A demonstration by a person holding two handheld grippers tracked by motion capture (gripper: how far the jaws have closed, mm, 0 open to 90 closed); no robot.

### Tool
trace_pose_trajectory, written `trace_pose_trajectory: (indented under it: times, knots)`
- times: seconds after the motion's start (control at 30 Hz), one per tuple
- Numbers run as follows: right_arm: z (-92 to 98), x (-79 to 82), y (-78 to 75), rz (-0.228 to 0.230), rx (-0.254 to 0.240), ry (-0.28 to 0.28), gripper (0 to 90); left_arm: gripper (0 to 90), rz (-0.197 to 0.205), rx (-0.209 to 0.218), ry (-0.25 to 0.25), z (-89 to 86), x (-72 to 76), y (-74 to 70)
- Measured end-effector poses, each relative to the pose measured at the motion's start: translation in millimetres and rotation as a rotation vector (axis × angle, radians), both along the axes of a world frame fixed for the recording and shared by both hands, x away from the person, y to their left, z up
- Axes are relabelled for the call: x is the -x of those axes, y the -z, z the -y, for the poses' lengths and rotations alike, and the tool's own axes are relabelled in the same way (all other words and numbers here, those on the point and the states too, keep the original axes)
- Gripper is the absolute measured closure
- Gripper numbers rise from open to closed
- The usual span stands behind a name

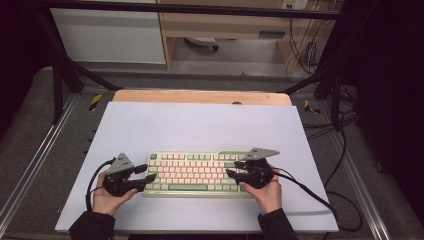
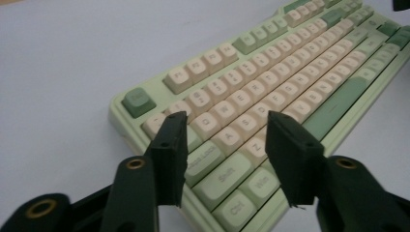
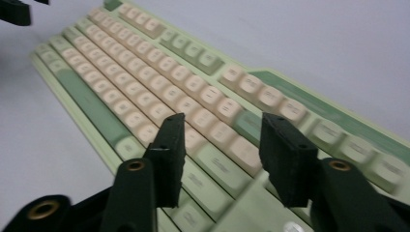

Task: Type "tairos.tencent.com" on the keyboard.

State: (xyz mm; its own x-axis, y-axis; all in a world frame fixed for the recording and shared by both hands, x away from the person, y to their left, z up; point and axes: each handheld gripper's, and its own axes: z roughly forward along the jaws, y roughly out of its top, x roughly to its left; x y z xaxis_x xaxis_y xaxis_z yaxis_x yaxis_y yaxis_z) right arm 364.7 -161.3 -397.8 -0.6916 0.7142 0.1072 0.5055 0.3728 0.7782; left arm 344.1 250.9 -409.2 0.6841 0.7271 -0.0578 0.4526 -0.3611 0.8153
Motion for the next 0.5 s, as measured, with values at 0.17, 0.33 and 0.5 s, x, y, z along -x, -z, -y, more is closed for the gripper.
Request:
trace_pose_trajectory:
  times: [0.17, 0.33, 0.5]
  knots:
    - [28.4, 3.1, 2.9, 0.011, -0.014, 0.051, 28.9, 33.2, -0.009, -0.015, -0.018, -17.1, 0.7, 5.3]
    - [57.5, 6.7, 10.8, 0.003, -0.038, 0.08, 16.3, 26.1, -0.022, -0.007, -0.047, -36.4, 2.6, 12.9]
    - [79.5, 11.9, 22.5, 0.015, -0.034, 0.094, 6.7, 14.2, -0.031, -0.004, -0.053, -47.6, 6.5, 20.1]
